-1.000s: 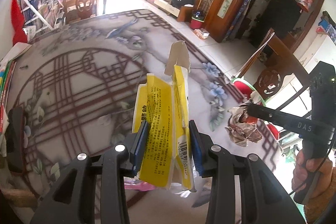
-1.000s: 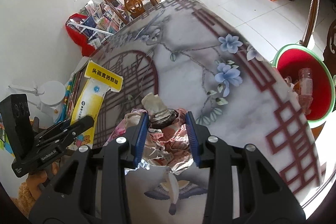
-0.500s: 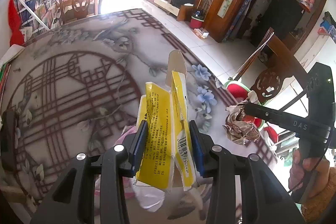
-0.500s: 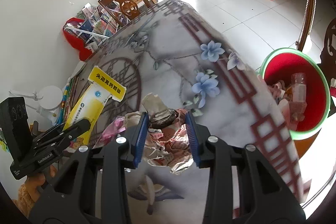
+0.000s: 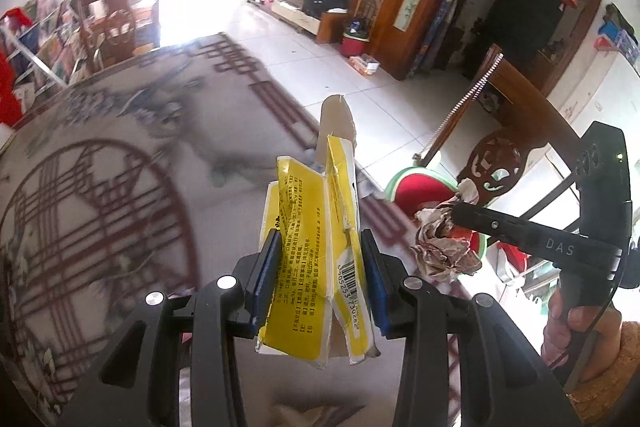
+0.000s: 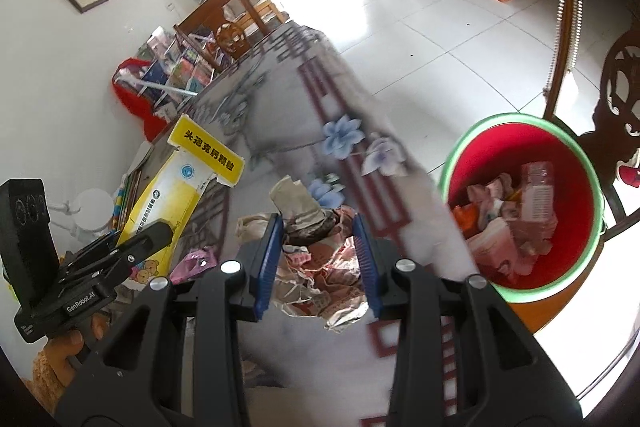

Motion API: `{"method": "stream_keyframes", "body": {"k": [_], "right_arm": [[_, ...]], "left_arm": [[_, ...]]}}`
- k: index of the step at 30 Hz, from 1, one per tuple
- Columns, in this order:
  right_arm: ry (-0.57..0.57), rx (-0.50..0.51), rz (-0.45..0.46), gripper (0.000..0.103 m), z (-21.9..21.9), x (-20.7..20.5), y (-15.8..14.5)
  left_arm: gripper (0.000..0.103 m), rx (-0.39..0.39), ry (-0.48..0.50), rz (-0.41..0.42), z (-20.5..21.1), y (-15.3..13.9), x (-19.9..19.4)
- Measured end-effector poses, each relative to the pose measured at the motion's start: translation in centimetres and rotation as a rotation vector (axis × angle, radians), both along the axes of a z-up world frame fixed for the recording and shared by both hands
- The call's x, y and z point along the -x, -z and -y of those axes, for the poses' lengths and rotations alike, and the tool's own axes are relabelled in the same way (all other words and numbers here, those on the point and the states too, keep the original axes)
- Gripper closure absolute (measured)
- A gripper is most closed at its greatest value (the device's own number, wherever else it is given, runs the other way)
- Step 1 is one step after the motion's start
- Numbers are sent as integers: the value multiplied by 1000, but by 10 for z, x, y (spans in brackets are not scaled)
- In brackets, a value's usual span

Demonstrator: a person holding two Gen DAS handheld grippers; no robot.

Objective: Collect trash
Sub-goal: 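Carry the yellow packets and foil to the red bucket and open both tools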

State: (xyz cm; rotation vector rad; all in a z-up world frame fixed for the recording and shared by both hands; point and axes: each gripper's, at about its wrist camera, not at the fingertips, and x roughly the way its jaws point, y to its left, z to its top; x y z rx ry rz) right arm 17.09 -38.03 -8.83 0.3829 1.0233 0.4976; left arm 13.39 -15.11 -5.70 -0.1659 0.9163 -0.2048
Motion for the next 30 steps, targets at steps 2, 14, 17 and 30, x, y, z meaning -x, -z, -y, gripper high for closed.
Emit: {"method": "stream_keyframes", "body": {"k": [2, 14, 17, 30], "right_arm": [[18, -4, -1, 67, 14, -5, 1], [196, -12, -21, 67, 105, -15, 13], [262, -16, -36, 67, 131, -21, 20], [402, -12, -73, 47, 176, -37, 43]], "left_arm": [[66, 1, 21, 1, 13, -2, -7], [66, 32, 168, -66, 96, 15, -46], [66, 43, 218, -92, 121, 25, -58], [34, 73, 283, -140, 176, 45, -94]]}}
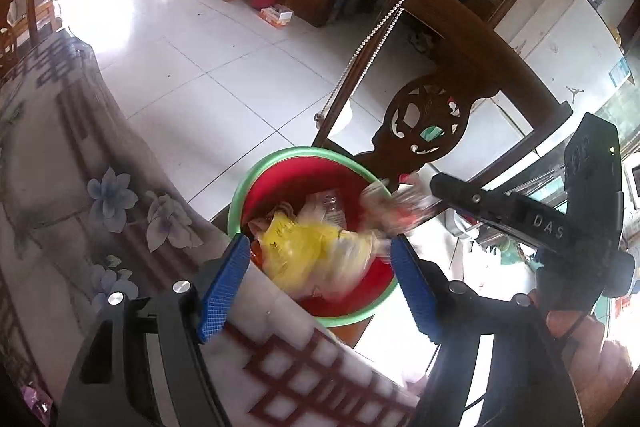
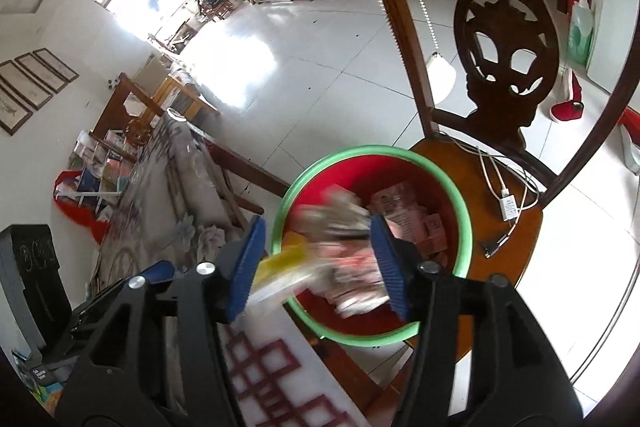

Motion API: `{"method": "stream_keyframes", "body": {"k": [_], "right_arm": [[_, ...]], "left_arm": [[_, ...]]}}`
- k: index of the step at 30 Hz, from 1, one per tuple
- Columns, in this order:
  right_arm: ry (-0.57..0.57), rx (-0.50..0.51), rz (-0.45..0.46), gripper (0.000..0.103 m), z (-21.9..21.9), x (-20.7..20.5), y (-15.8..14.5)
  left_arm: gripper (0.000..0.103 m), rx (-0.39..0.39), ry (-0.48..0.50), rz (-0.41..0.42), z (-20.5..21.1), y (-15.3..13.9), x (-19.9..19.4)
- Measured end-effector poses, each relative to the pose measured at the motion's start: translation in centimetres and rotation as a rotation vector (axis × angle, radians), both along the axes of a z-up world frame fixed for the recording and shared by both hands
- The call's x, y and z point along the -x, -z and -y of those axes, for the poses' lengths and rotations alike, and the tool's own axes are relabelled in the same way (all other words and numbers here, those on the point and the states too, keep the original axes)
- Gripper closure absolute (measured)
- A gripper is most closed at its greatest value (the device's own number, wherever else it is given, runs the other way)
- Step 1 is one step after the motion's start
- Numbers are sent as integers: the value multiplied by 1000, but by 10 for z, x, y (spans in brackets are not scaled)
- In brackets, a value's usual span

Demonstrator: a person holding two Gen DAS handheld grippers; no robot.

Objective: Collect trash
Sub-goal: 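Carry the yellow packets and foil to the red bucket and open both tools, then move both open tools back over the table toward the pink wrapper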

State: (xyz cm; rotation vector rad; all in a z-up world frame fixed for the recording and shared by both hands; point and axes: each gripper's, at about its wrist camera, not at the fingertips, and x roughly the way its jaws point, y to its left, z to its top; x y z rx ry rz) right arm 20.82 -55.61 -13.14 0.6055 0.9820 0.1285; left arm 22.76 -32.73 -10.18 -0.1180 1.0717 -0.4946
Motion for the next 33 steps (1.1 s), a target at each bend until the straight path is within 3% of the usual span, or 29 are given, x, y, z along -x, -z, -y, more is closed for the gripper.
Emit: {"method": "stream_keyframes", "body": {"k": [9, 20, 26, 33], "right_arm": [[-15, 14, 8, 44, -13, 5, -8], [-136, 0, 2, 39, -82, 22, -13], [-221, -4, -45, 38, -141, 37, -5], [-329, 23, -36, 35, -212, 59, -14]], "left_arm": [[34, 30, -48, 13, -29, -13, 12], [34, 25, -99, 65, -81, -32, 54], [32, -4, -163, 51, -157, -29, 80], [32, -95, -338, -1, -274, -5, 118]]}}
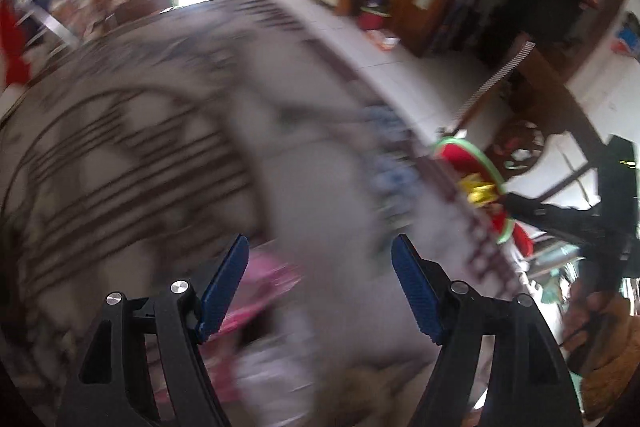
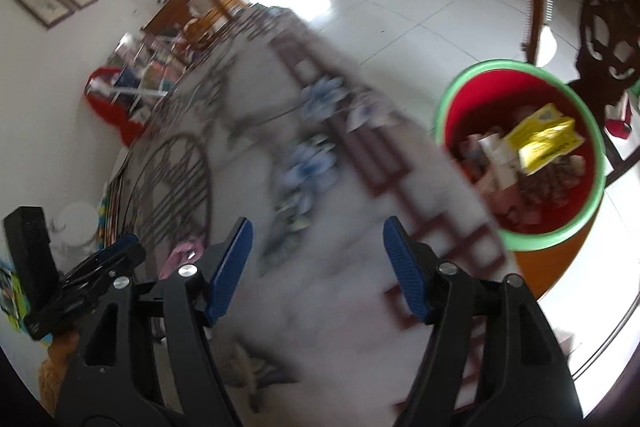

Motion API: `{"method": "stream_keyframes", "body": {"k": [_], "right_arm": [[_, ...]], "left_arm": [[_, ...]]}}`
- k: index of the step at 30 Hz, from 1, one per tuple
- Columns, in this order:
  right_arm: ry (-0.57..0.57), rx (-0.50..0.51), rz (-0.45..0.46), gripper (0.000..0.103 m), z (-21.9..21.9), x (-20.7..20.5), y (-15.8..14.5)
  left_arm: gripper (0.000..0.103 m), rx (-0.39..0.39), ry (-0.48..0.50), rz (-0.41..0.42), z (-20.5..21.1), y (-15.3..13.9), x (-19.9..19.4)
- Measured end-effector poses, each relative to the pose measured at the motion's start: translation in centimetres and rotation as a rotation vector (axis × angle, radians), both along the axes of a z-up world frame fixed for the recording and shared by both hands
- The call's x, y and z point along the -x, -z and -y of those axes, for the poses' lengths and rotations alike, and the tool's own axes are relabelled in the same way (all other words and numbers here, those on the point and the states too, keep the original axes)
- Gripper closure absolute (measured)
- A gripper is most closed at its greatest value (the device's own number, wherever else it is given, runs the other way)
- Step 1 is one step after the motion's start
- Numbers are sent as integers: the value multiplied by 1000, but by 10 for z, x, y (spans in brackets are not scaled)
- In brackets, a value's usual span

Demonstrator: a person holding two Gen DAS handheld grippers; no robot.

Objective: Collect trash
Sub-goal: 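Move both open tools back over the table toward the pink wrapper, then grasp the pink wrapper with the left tool while the right tool grasps the silver foil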

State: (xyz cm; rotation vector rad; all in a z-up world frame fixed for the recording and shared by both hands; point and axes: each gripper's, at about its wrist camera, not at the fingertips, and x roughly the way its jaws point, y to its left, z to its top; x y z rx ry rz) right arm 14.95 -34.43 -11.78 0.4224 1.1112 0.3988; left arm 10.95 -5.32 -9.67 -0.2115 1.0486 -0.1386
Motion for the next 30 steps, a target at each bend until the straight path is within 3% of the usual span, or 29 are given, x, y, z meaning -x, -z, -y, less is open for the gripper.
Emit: {"method": "stream_keyframes", "body": {"k": [6, 9, 17, 20, 22, 23, 26, 30], "right_arm": [[-57, 4, -4, 35, -50, 20, -2], [-77, 10, 3, 35, -70, 32, -6], [-105, 45, 1, 33, -106, 58, -9], [-118, 54, -3, 32, -116, 65, -9], [-136, 63, -3, 32, -126, 71, -9], [-146, 65, -4, 32, -131, 73, -8], [-186, 72, -17, 31, -147, 79, -4], [-242, 84, -52, 29, -170, 80, 8]], "left_arm": [[32, -8, -42, -72, -49, 29, 27], [32, 28, -35, -98, -61, 44, 34], [34, 98, 14, -133, -59, 73, 25], [50, 164, -7, -144, -64, 80, 22], [70, 162, -38, -147, -70, 80, 23], [86, 154, -47, -150, -72, 80, 24], [88, 179, -79, -144, -84, 79, 37], [88, 138, -102, -130, -98, 73, 53]]}}
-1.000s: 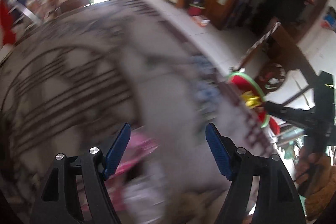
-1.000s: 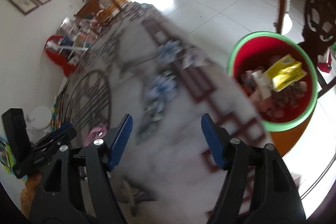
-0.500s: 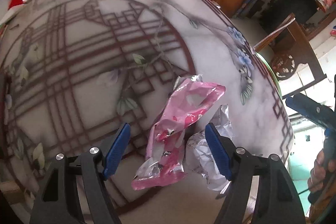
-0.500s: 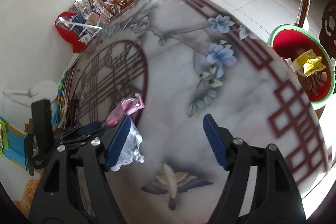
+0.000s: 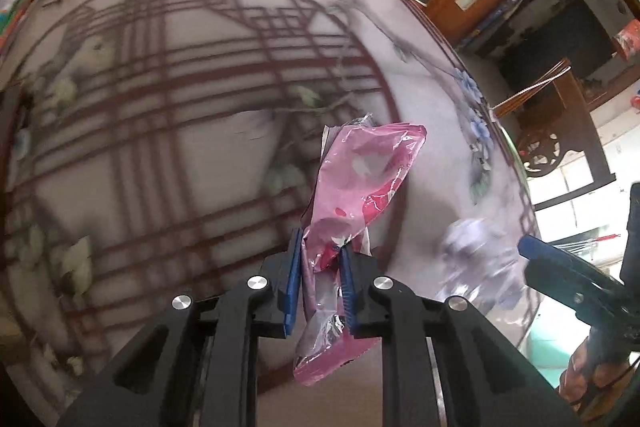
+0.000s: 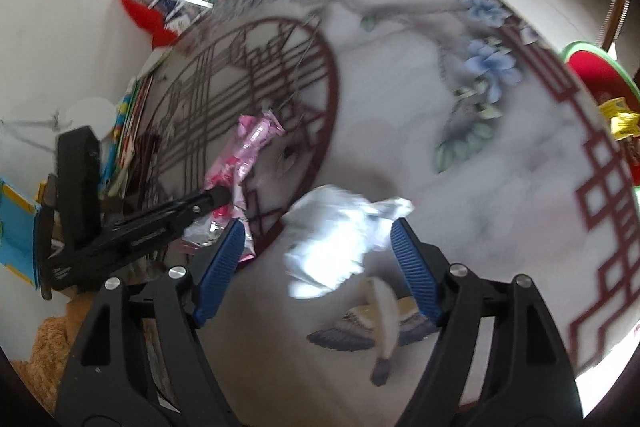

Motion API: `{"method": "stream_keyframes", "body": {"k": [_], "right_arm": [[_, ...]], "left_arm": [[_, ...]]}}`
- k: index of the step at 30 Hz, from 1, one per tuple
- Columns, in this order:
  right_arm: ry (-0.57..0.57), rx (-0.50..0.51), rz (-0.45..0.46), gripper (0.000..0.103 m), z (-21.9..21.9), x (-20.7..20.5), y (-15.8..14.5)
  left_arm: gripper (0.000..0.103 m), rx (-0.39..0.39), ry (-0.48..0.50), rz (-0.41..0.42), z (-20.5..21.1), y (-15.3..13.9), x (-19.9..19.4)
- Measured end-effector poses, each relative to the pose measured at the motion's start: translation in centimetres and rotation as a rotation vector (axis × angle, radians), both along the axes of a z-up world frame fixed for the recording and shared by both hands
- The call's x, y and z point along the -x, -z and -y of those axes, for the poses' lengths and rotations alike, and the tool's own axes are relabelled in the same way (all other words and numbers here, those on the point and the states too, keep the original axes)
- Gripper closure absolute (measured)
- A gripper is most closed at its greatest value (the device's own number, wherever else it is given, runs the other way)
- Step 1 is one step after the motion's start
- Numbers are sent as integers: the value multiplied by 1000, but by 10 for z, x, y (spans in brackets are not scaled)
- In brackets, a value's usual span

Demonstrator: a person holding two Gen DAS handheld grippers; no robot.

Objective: Collect trash
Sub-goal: 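Grasp the pink wrapper with the left tool while the right tool grasps the silver foil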

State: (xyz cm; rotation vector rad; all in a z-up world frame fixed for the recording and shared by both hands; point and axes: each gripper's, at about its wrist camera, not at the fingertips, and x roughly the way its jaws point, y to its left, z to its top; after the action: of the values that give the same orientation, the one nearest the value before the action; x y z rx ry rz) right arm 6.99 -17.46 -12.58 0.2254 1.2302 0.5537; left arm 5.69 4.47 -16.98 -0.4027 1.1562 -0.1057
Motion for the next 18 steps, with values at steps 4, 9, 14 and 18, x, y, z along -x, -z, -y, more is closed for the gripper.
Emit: {"method": "stream_keyframes", "body": {"k": [4, 9, 14, 18], "right_arm": [[-16, 12, -17, 29, -13, -2, 8], [-29, 60, -13, 29, -22, -5, 15], [-41, 78, 4, 27, -26, -7, 16], [-54, 82, -9, 24, -31, -10, 21]], "left_arm": [[87, -29, -21, 8, -12, -5, 13], [62, -24, -42, 15, -20, -5, 19], [43, -29, -44, 29, -19, -6, 15], [43, -34, -30, 10, -15, 0, 11]]}}
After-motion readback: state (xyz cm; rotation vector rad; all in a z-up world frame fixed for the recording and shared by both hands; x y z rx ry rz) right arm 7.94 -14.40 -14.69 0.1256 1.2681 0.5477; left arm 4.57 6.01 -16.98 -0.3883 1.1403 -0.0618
